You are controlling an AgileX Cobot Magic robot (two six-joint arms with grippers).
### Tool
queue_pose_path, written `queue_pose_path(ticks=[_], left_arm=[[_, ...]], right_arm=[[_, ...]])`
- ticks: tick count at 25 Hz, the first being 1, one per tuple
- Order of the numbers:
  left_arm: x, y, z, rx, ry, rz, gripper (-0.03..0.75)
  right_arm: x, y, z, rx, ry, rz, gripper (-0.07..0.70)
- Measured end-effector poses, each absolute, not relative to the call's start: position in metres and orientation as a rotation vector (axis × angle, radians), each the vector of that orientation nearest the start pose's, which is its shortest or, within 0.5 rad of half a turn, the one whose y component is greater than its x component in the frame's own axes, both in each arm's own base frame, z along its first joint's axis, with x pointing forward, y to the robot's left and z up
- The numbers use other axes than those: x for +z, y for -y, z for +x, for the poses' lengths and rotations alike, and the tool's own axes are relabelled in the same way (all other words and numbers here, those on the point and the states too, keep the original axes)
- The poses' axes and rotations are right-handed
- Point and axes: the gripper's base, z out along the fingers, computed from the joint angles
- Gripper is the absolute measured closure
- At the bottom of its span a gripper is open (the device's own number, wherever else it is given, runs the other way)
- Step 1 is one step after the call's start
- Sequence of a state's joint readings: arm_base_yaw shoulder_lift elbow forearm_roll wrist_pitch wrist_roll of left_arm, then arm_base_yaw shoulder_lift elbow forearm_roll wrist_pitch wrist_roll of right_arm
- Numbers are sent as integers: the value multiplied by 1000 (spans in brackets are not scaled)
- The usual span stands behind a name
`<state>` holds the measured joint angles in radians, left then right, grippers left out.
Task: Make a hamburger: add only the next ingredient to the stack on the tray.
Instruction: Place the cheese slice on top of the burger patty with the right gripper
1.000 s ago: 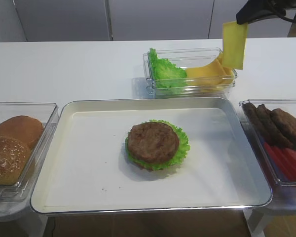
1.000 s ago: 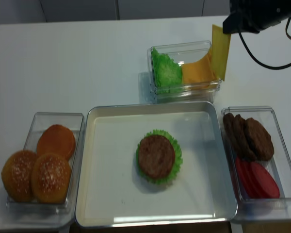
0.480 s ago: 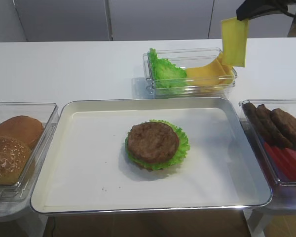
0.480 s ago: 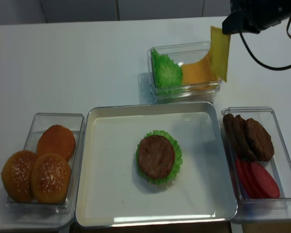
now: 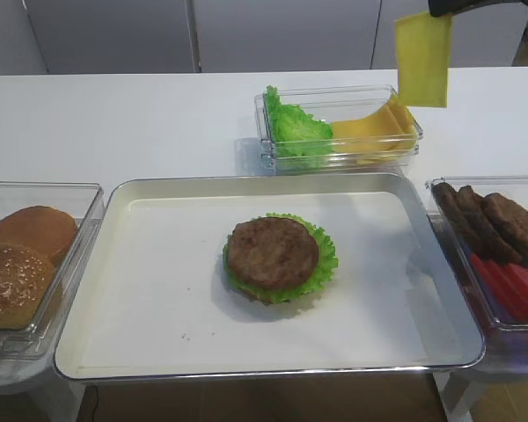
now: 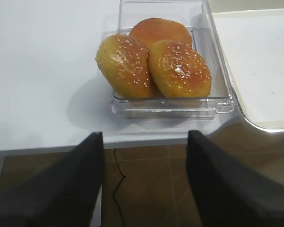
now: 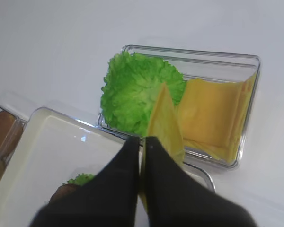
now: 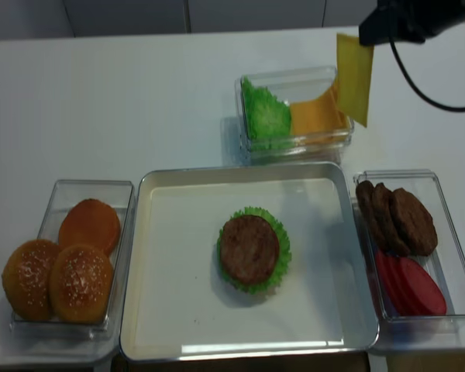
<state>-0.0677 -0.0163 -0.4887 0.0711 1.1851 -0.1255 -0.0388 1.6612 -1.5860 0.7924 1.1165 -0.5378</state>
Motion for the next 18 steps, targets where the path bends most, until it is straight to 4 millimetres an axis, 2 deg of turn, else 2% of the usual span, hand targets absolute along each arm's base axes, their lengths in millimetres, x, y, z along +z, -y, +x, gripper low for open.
queue_pose_path(ticks=[6,18], left_arm=[[264,-7,-11,-25,-2160,-71,304],[264,-7,-11,-25,-2160,-71,304]], right_arm=[[378,-50,347,803,-2340,-408,606],[387,-86,329,816,-2344,-557,605]])
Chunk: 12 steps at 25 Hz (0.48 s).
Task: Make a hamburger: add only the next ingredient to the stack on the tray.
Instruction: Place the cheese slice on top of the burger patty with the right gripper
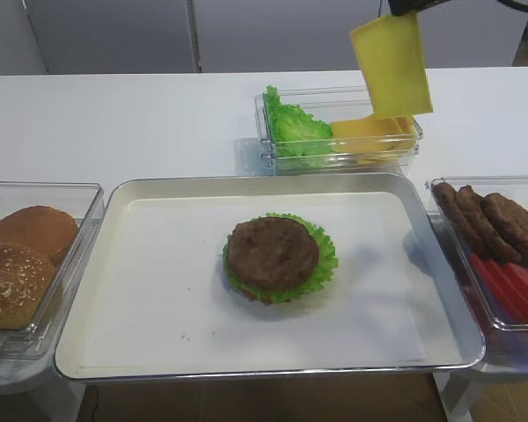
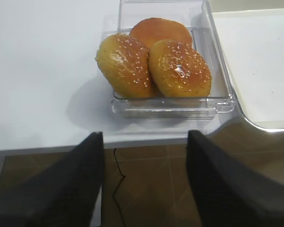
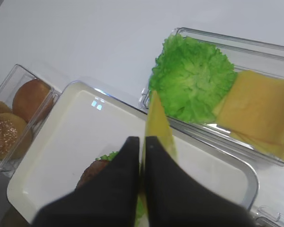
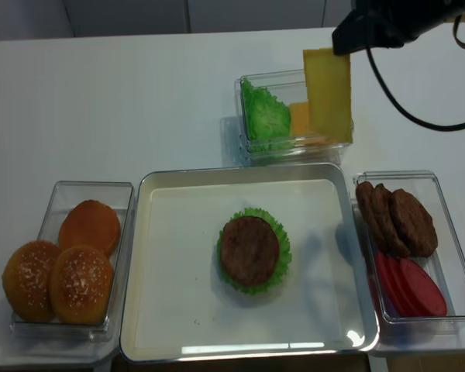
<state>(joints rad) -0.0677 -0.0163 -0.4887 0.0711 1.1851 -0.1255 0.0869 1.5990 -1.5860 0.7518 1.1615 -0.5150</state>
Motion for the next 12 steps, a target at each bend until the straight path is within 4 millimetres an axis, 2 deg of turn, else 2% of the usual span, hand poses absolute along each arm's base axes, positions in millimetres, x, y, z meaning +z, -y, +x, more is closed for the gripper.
queue_pose_path(ticks=[7,12], left_arm=[[264,-7,-11,-25,-2160,-71,304],[264,-7,-11,-25,-2160,-71,304]], right_arm=[[389,-94,318,823,-2345,-598,605],[378,-94,305,839,-2385,-592,606]])
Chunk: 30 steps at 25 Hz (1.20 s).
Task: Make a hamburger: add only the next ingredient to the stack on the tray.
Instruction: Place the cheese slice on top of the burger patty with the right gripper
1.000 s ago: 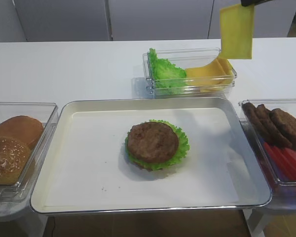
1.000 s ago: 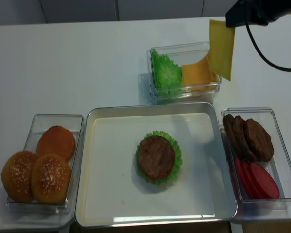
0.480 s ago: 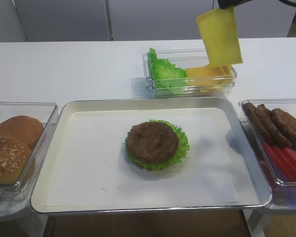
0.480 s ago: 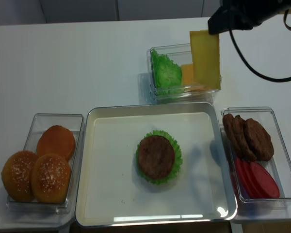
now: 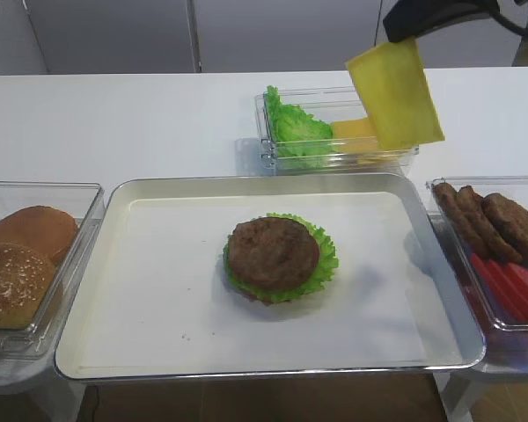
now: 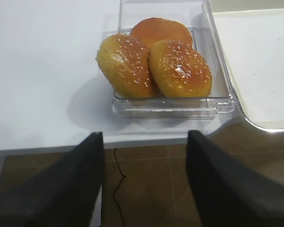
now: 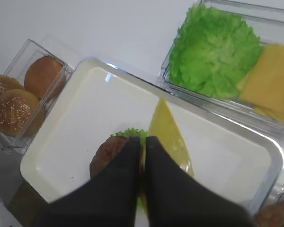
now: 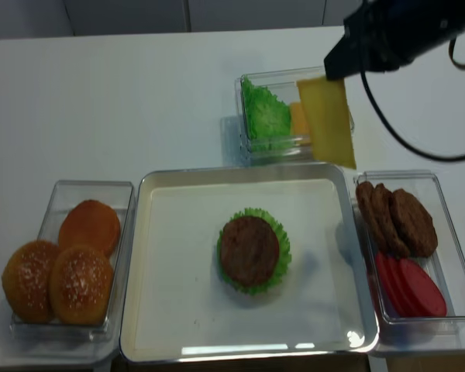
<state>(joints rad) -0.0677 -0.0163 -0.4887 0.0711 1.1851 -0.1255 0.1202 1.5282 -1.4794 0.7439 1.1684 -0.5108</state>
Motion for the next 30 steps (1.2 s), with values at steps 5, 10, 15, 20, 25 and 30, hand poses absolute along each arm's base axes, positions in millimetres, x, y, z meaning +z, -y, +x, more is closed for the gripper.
queue_pose_path(ticks=[5,10,15,20,25,30], left_arm=[[264,-7,-11,-25,-2160,-71,304],[264,-7,-11,-25,-2160,-71,304],[264,-7,-11,-25,-2160,-71,304],[264,-7,-11,-25,-2160,-71,304],[264,-7,-11,-25,-2160,-71,304],[264,-7,-11,-25,-2160,-71,304]], right_arm=[[379,-92,293,837,-2378,-589,605],[385,-93,287,850,-2356,-591,605],[386,-99,285,863,-2353,-618,606],[386,-114,279,887,-2348,-684,606],[386,-124,275,903,-2344,-730,606],[386,-130,271,914,-2339,-760,606]])
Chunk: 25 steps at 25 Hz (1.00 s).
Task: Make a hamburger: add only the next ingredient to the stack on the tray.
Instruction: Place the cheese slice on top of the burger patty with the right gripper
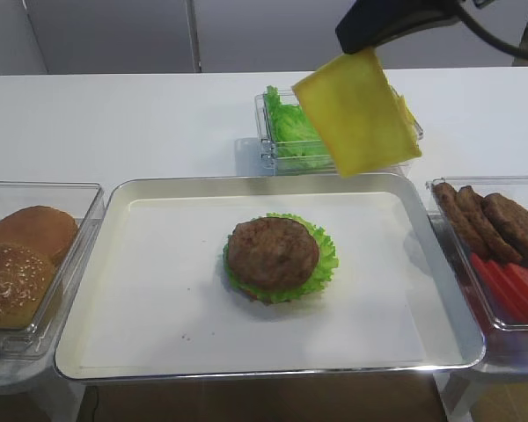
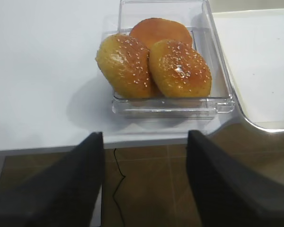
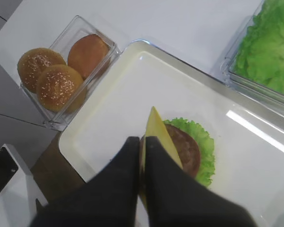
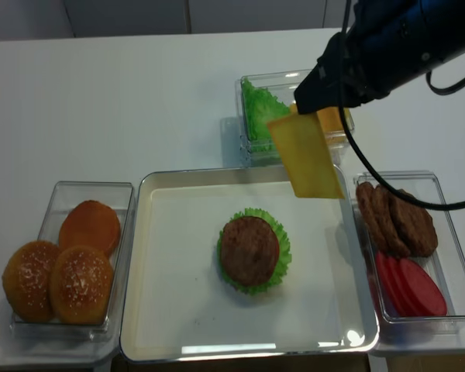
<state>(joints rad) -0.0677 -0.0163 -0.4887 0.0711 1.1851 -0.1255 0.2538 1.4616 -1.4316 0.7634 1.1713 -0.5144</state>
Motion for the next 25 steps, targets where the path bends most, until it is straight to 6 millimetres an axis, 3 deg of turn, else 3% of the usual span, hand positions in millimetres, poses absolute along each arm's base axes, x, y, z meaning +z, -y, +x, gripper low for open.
queue_pose_path(ticks=[17,25], left_arm=[[264,-7,-11,-25,-2160,-71,304],[264,-7,-11,-25,-2160,-71,304]], right_arm=[[386,-165,252,970,-2313,-918,606],[386,-168,250,981,-2319,-913,606]])
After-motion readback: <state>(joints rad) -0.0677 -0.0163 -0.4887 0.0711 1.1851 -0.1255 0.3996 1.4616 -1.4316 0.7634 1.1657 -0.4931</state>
